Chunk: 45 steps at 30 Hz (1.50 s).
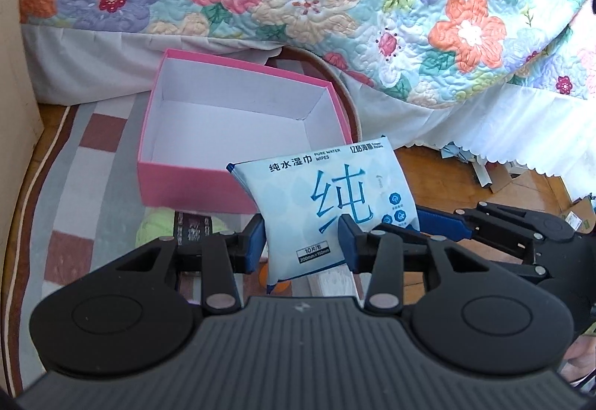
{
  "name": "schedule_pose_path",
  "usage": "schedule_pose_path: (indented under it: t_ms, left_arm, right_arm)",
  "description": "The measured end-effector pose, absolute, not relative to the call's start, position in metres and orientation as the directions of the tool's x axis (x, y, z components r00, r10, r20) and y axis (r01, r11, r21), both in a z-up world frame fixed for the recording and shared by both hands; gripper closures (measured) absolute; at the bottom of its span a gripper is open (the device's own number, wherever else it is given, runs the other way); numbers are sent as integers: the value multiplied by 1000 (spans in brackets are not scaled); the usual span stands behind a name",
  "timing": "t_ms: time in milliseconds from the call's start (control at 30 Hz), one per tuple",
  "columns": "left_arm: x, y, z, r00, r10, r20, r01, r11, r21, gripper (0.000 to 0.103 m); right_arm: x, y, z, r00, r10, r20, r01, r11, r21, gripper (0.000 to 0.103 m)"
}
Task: Organize objects
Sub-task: 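Lift the wet-wipes pack with the left gripper and carry it over the pink box, then lower the wet-wipes pack into the pink box and open the left gripper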
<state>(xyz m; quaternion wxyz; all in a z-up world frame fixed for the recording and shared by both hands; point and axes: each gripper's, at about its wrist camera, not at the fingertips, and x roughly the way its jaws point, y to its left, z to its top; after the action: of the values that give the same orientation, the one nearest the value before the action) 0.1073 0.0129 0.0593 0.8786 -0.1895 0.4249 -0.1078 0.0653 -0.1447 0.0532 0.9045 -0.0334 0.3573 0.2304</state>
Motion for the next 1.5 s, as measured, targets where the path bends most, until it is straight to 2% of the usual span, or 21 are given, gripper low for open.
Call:
schedule_pose_path:
  t_ms: [367, 533, 867, 1133, 1367, 1500]
  left_arm:
    - [189, 6, 43, 570, -363, -737, 33, 907, -421, 62]
    - [230, 1, 28, 542, -343, -767, 20, 918, -396, 62]
    - [300, -2, -33, 429, -377, -821, -29, 903, -429, 61]
    - [331, -10, -72, 371, -381, -847, -34, 906, -422, 61]
    - [343, -12, -90, 326, -399, -857, -43, 899, -435, 61]
    - [345, -12, -96, 314, -409, -857, -52, 894, -446, 61]
  right_arm:
    - [132, -156, 40, 640, 345, -687, -383, 918, 105, 73]
    - [169, -161, 21, 603, 346, -719, -353, 924, 148, 73]
    - [232, -164, -27, 512, 296, -807, -310, 939, 147, 73]
    - [261, -162, -67, 454, 222, -863, -302, 950, 85, 73]
    - [268, -159, -80, 431, 184, -883, -316, 948, 43, 73]
    - [267, -147, -84, 452, 129, -883, -337, 941, -34, 73]
